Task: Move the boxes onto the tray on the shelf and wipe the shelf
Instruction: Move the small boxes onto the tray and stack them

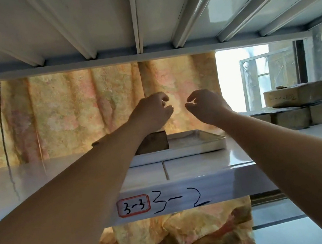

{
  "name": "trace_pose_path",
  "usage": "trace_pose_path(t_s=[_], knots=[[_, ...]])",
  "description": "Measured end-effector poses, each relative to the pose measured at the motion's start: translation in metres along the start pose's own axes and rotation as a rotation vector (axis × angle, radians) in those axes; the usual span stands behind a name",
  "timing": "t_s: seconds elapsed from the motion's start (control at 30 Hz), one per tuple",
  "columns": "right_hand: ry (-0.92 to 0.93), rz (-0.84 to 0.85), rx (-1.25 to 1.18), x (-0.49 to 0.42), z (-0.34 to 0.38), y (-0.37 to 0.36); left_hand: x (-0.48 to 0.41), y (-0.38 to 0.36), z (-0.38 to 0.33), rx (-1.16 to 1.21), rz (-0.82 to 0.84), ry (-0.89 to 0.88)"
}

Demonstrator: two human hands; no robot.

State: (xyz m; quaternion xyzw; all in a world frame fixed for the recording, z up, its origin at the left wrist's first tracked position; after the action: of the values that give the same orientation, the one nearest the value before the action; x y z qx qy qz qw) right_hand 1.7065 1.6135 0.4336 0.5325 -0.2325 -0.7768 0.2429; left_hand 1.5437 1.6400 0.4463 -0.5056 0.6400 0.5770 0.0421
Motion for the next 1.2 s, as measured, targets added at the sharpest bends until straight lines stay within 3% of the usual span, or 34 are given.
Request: trace_pose_path(t_s=[0.13, 0.27, 0.53, 0.63, 0.9, 0.97, 1.03, 1.2], knots=[[-0.064, -0.121, 0.080, -0.006, -0.050, 0.037, -0.019, -0.035, -0.042, 0.076, 0.080, 0.057], [-0.193, -0.098, 0.076, -0.010, -0.101, 0.066, -0.035, -0.072, -0.092, 0.103, 0.052, 0.083], [-0.143, -0.145, 0.427, -0.023, -0.193, 0.097, -0.072, -0.148, -0.161, 0.042, 0.166, 0.162], [-0.165, -0.075, 0.500, -0.028, -0.204, 0.101, -0.078, -0.155, -0.165, -0.054, 0.210, 0.213], [-0.307, 0.240, 0.415, -0.037, -0.218, 0.086, -0.071, -0.163, -0.145, -0.297, 0.508, 0.259], [-0.362, 0.295, 0.328, -0.047, -0.278, 0.093, -0.095, -0.198, -0.183, -0.330, 0.537, 0.283], [-0.302, 0.301, 0.320, -0.044, -0.278, 0.092, -0.094, -0.193, -0.183, -0.301, 0.558, 0.315], [-0.291, 0.071, 0.260, -0.049, -0.264, 0.108, -0.106, -0.185, -0.177, -0.187, 0.323, 0.350]])
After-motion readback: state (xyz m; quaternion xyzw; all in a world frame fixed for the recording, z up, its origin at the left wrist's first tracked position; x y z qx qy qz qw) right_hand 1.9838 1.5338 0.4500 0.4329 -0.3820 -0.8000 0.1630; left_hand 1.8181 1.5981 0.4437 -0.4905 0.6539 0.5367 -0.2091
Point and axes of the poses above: each hand's wrist, its own x-axis away from the middle knuckle, its own y-axis out of the back of the hand, z = x × y, the point moved 1 cm from there along -x, towards the middle knuckle, and after that the axes turned 3 degrees about x, right-handed, at the moved point
